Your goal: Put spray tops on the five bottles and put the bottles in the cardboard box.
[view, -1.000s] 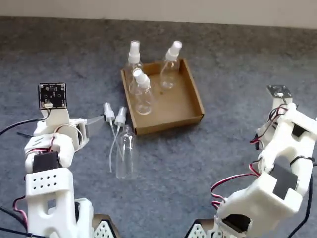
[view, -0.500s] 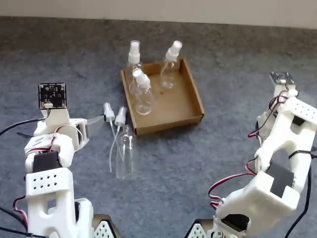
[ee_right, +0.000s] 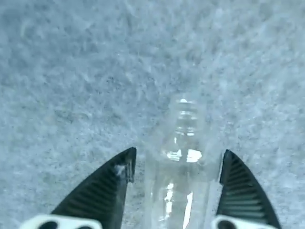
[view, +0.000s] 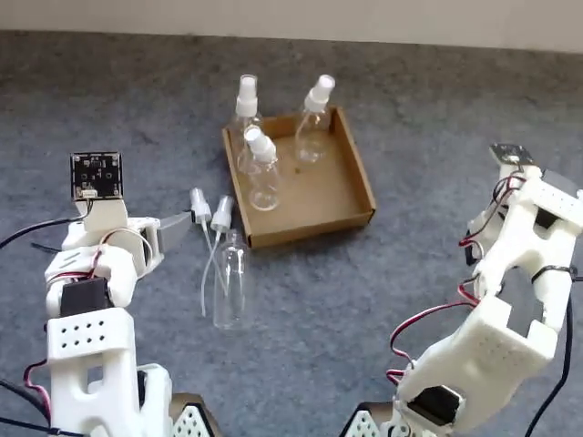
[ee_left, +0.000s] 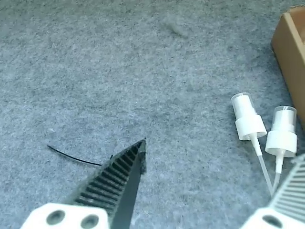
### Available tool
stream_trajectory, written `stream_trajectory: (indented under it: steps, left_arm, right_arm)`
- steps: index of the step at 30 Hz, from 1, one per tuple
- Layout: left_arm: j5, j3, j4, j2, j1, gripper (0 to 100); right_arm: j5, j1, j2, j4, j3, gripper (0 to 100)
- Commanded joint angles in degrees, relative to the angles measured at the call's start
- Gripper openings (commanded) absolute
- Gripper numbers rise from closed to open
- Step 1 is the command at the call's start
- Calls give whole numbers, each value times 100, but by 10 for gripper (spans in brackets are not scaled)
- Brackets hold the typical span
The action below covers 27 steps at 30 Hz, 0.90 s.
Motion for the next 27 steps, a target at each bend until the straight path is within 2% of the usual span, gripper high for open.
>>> stream_trajectory:
  steps: [1,5,11,16,19,23,27]
  left_arm:
    - [62,-101,18,-31,92,411]
    - [62,-101,18,-31,92,411]
    - [62,-101,18,-31,92,410]
    - [70,-171,18,-22,92,405]
    - [79,-418,97,145,101,324]
    - [79,-1429,624,1305,453,187]
    - [79,-2826,1301,2985,866,193]
  right_arm:
    - [-18,101,-22,13,-295,224]
    - [-18,101,40,-4,-277,211]
    - [-35,101,75,-4,-303,5]
    - [-35,-13,-541,75,-453,4]
    - [-35,-224,-1341,453,-409,4]
    - [-44,-760,-2615,848,101,4]
    - [-44,-1473,-4040,831,1332,4]
